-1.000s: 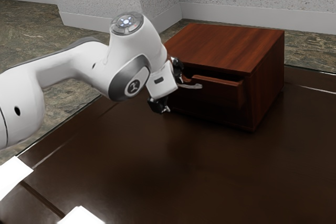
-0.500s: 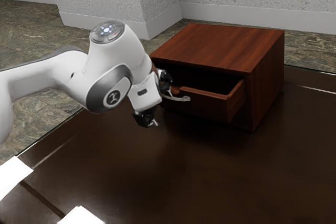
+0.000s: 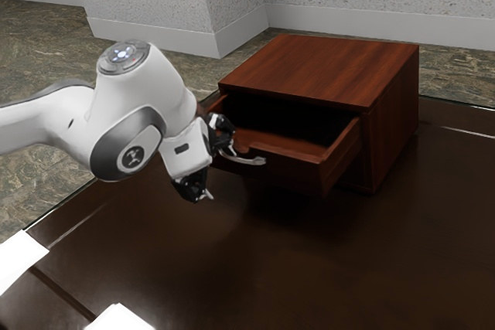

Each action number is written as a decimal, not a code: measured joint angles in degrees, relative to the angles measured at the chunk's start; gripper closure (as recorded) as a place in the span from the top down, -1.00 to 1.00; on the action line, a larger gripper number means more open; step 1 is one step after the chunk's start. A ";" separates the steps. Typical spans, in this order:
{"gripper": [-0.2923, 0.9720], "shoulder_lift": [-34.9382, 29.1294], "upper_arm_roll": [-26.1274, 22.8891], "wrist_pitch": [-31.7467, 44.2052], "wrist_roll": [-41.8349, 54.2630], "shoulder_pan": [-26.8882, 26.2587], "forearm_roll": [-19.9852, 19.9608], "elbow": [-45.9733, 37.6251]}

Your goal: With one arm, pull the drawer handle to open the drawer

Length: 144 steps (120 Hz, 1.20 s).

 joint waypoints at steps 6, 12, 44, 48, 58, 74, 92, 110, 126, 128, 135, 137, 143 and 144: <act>0.46 -0.10 -0.63 -1.50 -0.03 0.24 0.83 1.15; 0.48 -0.10 -1.83 -3.33 -0.08 0.30 1.88 2.62; 0.52 -0.06 -6.25 -12.56 -0.59 -0.02 4.54 14.11; 0.52 0.13 -6.32 -13.73 -0.76 0.05 4.64 15.99; 0.53 1.26 -6.40 -16.85 -1.33 0.19 4.74 21.33; 0.53 3.21 -6.41 -22.78 -3.02 0.13 4.29 29.06; 0.54 4.67 -6.41 -30.53 -6.83 0.96 3.95 35.09; 0.54 5.39 -5.97 -37.60 -13.86 1.44 3.25 37.93; 0.54 5.21 -5.98 -44.57 -23.41 3.38 1.02 39.81; 0.54 5.18 -5.87 -45.41 -24.76 3.53 0.61 39.93; 0.54 5.24 -5.65 -47.86 -29.23 4.26 -0.47 40.79; 0.54 5.28 -5.71 -48.44 -30.45 4.60 -0.70 41.10; 0.54 5.36 -6.41 -49.93 -34.03 6.19 -1.24 41.61; 0.54 5.37 -6.81 -50.14 -34.61 6.77 -1.31 41.66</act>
